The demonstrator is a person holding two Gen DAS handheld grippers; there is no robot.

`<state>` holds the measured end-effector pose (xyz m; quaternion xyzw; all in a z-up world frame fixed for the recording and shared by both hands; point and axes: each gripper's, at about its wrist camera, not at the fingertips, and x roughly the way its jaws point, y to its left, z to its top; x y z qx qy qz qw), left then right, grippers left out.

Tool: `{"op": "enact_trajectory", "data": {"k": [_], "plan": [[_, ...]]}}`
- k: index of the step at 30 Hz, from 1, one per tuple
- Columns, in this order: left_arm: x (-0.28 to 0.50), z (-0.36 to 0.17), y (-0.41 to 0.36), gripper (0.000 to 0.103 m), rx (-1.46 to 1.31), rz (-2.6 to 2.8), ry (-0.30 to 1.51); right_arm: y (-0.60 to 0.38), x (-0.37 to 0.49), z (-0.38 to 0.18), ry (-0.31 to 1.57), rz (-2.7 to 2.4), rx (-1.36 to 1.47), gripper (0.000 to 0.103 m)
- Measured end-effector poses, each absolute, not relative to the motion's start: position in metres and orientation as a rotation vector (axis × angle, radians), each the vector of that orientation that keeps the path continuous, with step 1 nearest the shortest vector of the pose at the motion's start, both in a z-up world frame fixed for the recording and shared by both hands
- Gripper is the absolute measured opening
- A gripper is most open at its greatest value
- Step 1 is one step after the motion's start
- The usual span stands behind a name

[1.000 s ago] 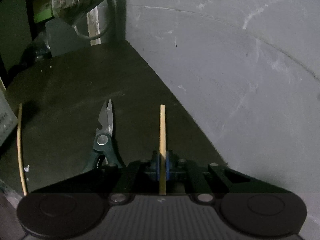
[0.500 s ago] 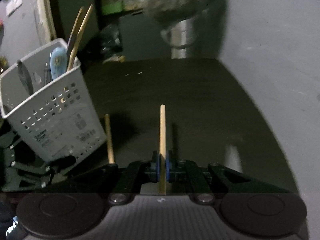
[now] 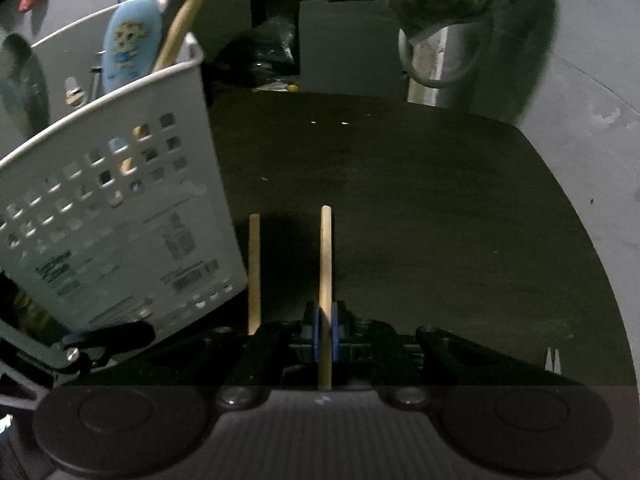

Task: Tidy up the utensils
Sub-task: 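Grasp the second wooden chopstick alongside the first with the right tool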

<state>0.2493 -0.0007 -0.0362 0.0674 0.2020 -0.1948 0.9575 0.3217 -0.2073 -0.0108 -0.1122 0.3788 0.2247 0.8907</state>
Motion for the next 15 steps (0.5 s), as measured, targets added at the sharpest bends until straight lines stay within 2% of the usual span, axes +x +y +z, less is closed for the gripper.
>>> {"op": "enact_trajectory", "data": {"k": [3, 5, 7, 10, 12, 15], "plan": [[0.25, -0.036, -0.001, 0.077, 0.137, -0.395, 0.41, -0.204, 0.313, -0.012, 0.781, 0.491, -0.263, 0.011], [0.25, -0.036, 0.0, 0.077, 0.136, -0.396, 0.41, -0.206, 0.31, -0.009, 0.775, 0.509, -0.253, 0.021], [0.25, -0.036, 0.0, 0.077, 0.136, -0.395, 0.41, -0.207, 0.304, -0.005, 0.77, 0.515, -0.239, 0.046], [0.25, -0.036, -0.001, 0.077, 0.137, -0.396, 0.41, -0.21, 0.302, -0.002, 0.794, 0.56, -0.179, 0.062], [0.25, -0.036, -0.001, 0.077, 0.137, -0.395, 0.41, -0.206, 0.301, -0.003, 0.804, 0.578, -0.18, 0.065], [0.25, -0.036, -0.001, 0.077, 0.14, -0.394, 0.411, -0.198, 0.299, -0.005, 0.804, 0.559, -0.264, 0.062]]}}
